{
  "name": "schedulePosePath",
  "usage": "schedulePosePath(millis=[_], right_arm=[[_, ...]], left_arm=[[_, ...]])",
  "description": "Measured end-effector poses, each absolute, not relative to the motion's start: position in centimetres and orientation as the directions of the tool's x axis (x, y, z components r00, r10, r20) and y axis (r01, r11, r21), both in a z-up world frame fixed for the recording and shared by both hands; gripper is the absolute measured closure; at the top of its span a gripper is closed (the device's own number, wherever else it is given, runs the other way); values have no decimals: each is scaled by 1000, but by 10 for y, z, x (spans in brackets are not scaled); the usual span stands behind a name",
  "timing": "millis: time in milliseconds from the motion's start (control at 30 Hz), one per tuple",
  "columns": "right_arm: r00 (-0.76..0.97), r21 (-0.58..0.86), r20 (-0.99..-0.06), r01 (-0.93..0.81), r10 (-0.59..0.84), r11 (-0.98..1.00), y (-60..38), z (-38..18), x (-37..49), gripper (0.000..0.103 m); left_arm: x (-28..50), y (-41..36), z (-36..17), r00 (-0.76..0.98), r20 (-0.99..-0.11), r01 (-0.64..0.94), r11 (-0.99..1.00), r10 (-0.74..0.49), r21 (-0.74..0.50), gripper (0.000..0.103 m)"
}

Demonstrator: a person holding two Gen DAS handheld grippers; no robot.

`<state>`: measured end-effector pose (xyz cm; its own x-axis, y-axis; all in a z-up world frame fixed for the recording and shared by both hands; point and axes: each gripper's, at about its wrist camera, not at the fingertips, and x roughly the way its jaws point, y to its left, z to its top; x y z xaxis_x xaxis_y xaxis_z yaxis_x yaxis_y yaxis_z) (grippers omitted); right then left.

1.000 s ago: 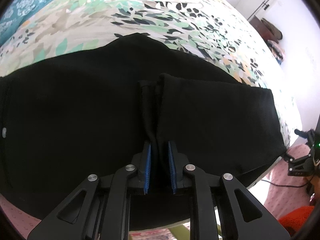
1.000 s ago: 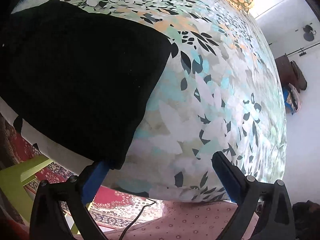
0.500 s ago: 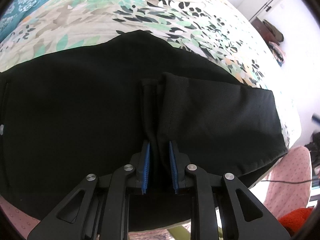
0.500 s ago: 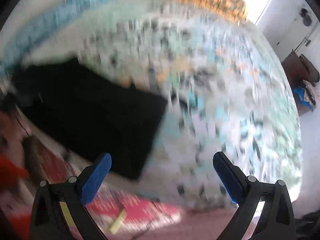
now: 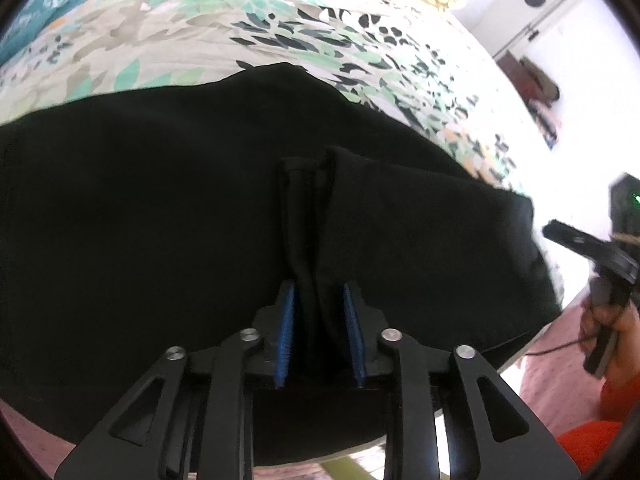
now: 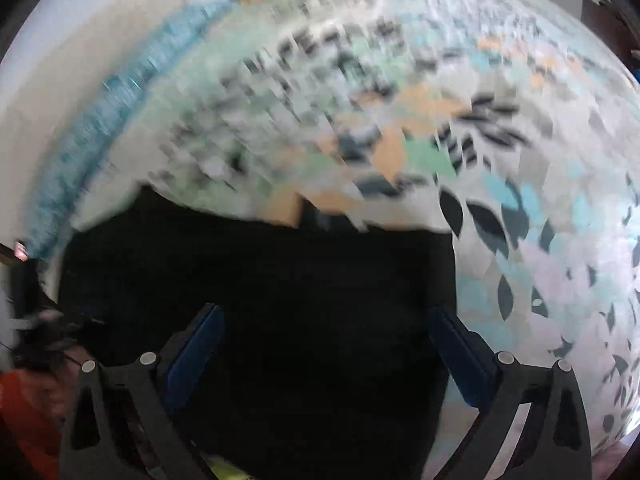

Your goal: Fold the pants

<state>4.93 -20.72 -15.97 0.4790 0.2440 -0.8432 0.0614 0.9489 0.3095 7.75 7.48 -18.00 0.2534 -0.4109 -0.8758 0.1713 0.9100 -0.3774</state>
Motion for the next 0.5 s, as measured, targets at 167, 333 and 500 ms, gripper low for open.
schedulePosePath(millis=[167,333,500], right_arm=[[561,302,-789,-2,252,953,-190,-129,14,2],[492,298,-826,-31,274,954,-174,-165,0,2],[462,331,-827,-59,319,942,-167,-171,6,2]], left_arm=[[78,70,-172,280,-864,171,908,-418,-383,37],[77,93,-152,343,-847,118,913,-406,-390,33],[85,174,-123,459,-832,-114,909,-310,-402,22]])
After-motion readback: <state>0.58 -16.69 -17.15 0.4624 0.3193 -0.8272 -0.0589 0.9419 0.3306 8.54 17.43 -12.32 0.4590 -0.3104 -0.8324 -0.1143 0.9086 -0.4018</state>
